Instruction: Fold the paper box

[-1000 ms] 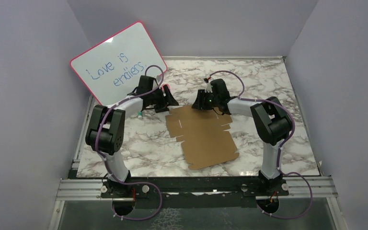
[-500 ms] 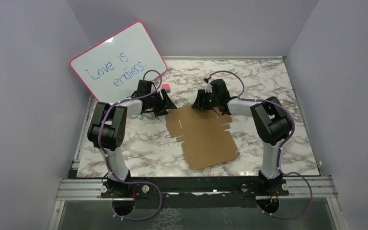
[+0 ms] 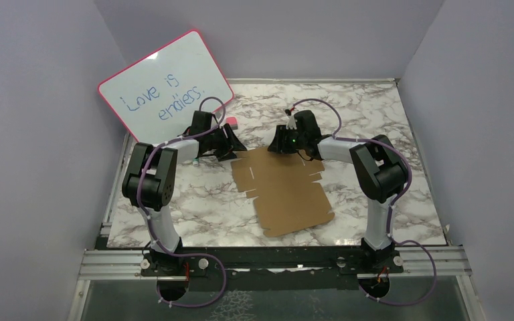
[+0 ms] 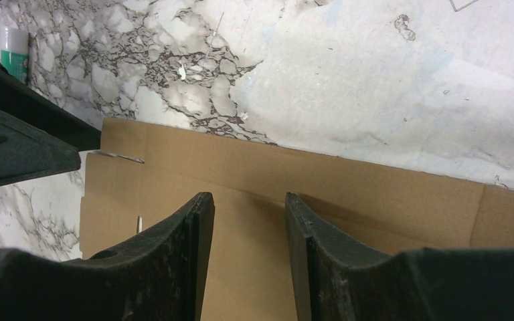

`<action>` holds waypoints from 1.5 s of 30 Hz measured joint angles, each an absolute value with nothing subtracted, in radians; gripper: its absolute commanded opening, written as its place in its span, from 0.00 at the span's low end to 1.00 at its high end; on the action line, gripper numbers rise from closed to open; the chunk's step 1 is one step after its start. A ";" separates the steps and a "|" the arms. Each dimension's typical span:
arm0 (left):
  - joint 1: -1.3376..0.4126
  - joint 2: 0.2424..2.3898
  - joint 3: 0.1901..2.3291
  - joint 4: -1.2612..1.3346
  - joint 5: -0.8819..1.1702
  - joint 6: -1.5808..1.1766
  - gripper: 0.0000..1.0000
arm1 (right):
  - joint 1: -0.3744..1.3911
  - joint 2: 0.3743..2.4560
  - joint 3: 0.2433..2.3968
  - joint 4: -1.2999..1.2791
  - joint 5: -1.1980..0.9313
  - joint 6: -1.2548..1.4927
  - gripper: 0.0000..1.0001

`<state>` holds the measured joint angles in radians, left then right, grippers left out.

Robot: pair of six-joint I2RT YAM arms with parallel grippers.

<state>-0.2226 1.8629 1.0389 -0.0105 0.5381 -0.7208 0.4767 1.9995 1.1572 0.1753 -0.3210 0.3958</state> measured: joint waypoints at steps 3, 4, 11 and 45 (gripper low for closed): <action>-0.226 1.844 1.039 -0.009 0.538 -0.726 0.57 | 0.477 2.000 1.157 0.176 -0.321 0.396 0.49; -0.228 1.836 1.039 -0.009 0.538 -0.730 0.57 | 0.477 2.000 1.157 0.176 -0.321 0.396 0.49; -0.260 1.806 1.057 0.000 0.538 -0.745 0.57 | 0.477 2.003 1.157 0.183 -0.325 0.397 0.49; -0.200 1.769 0.955 0.031 0.485 -0.741 0.49 | 0.477 2.004 1.157 0.188 -0.331 0.400 0.49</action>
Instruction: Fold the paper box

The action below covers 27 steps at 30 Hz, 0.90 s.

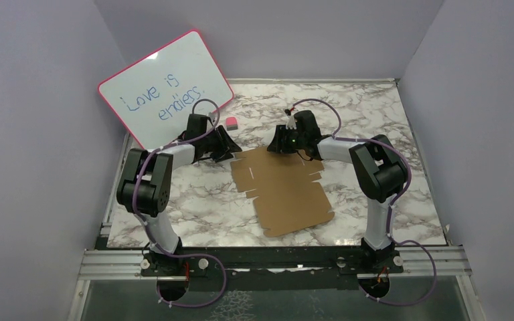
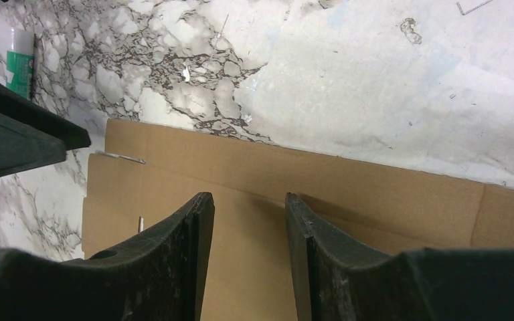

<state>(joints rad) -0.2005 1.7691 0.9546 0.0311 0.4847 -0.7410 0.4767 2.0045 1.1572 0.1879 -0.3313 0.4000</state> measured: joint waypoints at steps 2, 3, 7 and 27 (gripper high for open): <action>-0.200 1.794 0.953 0.054 0.491 -0.748 0.48 | 0.477 2.004 1.157 0.188 -0.331 0.400 0.49; -0.198 1.813 0.953 0.069 0.495 -0.752 0.47 | 0.477 2.004 1.157 0.188 -0.331 0.400 0.49; -0.189 1.860 0.953 0.113 0.521 -0.770 0.45 | 0.477 2.004 1.157 0.188 -0.332 0.400 0.49; -0.197 1.891 0.955 0.163 0.564 -0.781 0.14 | 0.477 2.005 1.157 0.189 -0.339 0.400 0.49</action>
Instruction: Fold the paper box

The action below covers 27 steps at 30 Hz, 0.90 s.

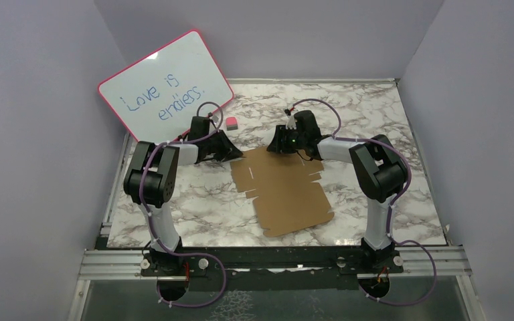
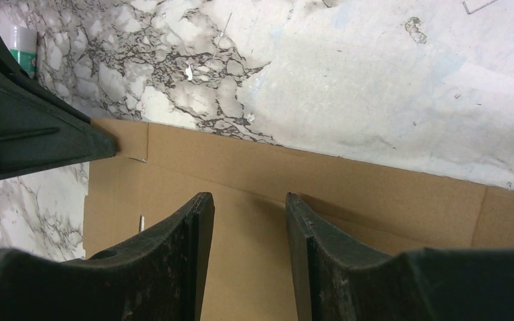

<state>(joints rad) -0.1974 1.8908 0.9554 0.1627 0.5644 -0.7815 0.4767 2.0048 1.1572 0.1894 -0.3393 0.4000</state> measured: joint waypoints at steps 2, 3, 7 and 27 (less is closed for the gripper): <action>-0.208 1.891 0.964 0.148 0.563 -0.780 0.12 | 0.477 2.005 1.157 0.189 -0.339 0.400 0.49; -0.217 1.891 0.975 0.131 0.558 -0.777 0.10 | 0.477 2.005 1.157 0.189 -0.339 0.400 0.49; -0.242 1.891 1.018 0.070 0.521 -0.751 0.08 | 0.477 2.005 1.157 0.188 -0.338 0.400 0.49; -0.424 1.968 1.378 -0.359 0.130 -0.513 0.21 | 0.478 2.005 1.159 0.185 -0.308 0.406 0.49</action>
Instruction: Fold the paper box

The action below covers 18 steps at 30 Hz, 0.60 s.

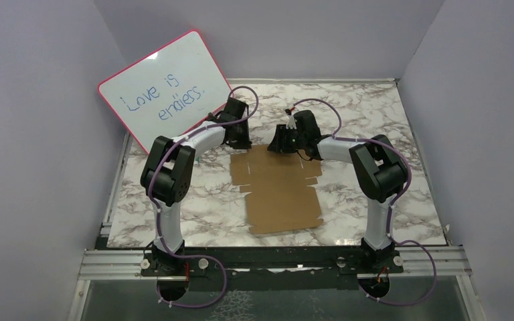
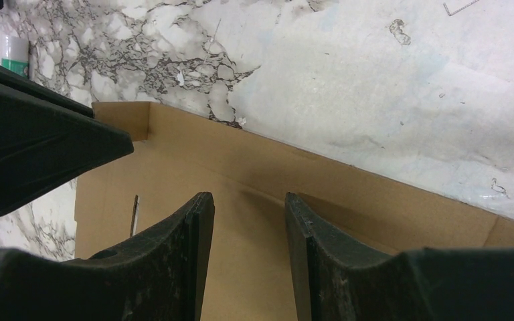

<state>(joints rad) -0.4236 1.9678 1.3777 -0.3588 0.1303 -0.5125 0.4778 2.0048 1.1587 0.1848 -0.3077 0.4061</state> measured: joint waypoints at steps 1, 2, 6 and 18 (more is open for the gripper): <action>-0.430 1.971 1.389 -0.371 0.119 -0.505 0.23 | 0.478 2.005 1.159 0.185 -0.306 0.408 0.49; -0.435 1.972 1.396 -0.380 0.113 -0.501 0.25 | 0.478 2.005 1.159 0.184 -0.304 0.410 0.49; -0.439 1.973 1.402 -0.400 0.105 -0.484 0.39 | 0.479 2.005 1.159 0.184 -0.302 0.412 0.49; -0.390 1.818 1.306 -0.408 0.109 -0.472 0.59 | 0.484 1.960 1.140 0.155 -0.302 0.411 0.50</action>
<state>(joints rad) -0.3904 1.8175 1.3060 -0.4080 0.1085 -0.4721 0.4835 1.9602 1.1404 0.1555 -0.3019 0.4114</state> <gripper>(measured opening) 0.575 0.493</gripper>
